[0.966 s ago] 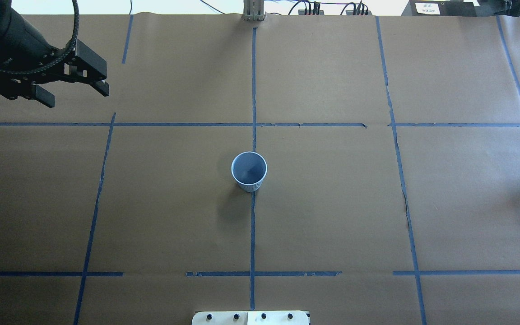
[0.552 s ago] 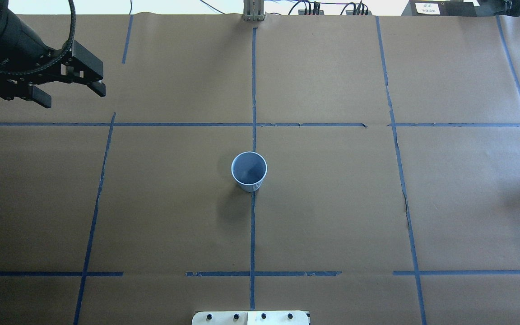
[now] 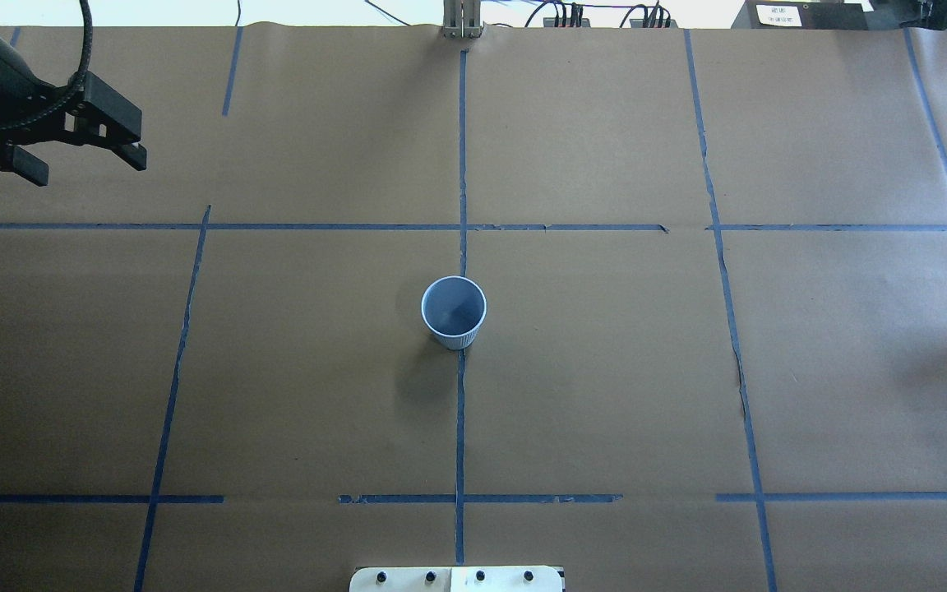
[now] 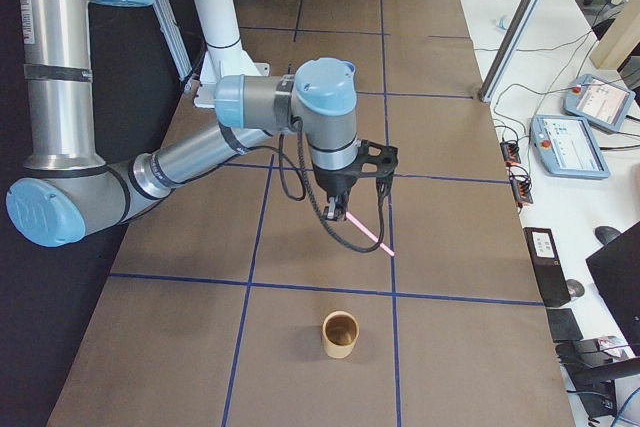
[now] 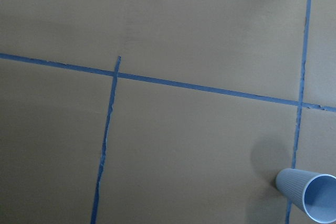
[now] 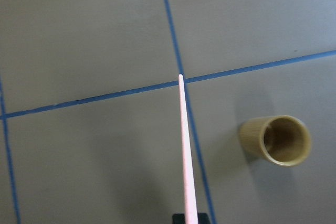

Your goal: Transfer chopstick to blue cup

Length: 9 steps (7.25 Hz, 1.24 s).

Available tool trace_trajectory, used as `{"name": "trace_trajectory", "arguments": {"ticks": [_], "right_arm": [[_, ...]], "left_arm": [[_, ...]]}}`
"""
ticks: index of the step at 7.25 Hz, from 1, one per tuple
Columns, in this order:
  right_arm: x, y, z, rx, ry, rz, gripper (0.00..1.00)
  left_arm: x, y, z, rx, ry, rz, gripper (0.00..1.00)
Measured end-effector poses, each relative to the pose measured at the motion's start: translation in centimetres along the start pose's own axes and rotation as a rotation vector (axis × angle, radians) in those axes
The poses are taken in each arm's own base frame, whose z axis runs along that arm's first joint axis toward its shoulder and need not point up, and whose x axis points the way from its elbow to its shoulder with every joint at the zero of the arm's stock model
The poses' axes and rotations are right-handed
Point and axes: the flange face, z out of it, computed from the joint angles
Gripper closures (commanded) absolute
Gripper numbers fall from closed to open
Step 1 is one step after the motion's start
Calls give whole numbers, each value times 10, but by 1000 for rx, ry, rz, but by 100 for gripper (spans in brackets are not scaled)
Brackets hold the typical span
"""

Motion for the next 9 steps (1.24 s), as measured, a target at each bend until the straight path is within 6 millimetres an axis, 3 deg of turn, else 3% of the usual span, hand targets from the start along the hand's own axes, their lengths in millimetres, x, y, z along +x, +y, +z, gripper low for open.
{"name": "trace_trajectory", "arguments": {"ticks": [2, 3, 4, 6, 8, 9], "right_arm": [[-179, -18, 24, -98, -23, 4, 99], [-263, -13, 28, -143, -30, 18, 98], [-329, -1, 29, -181, -47, 49, 98], [-429, 39, 30, -253, -81, 97, 98], [-517, 97, 30, -315, -91, 111, 97], [-551, 131, 38, -334, -84, 107, 97]], "left_arm": [[-27, -8, 2, -7, -32, 29, 0], [-40, -16, 4, -11, -47, 39, 0], [-57, -26, 6, -20, -60, 59, 0], [-103, -51, 10, -41, -86, 109, 0], [-146, -71, 8, -61, -82, 150, 0], [-167, -78, 6, -67, -83, 165, 0]]}}
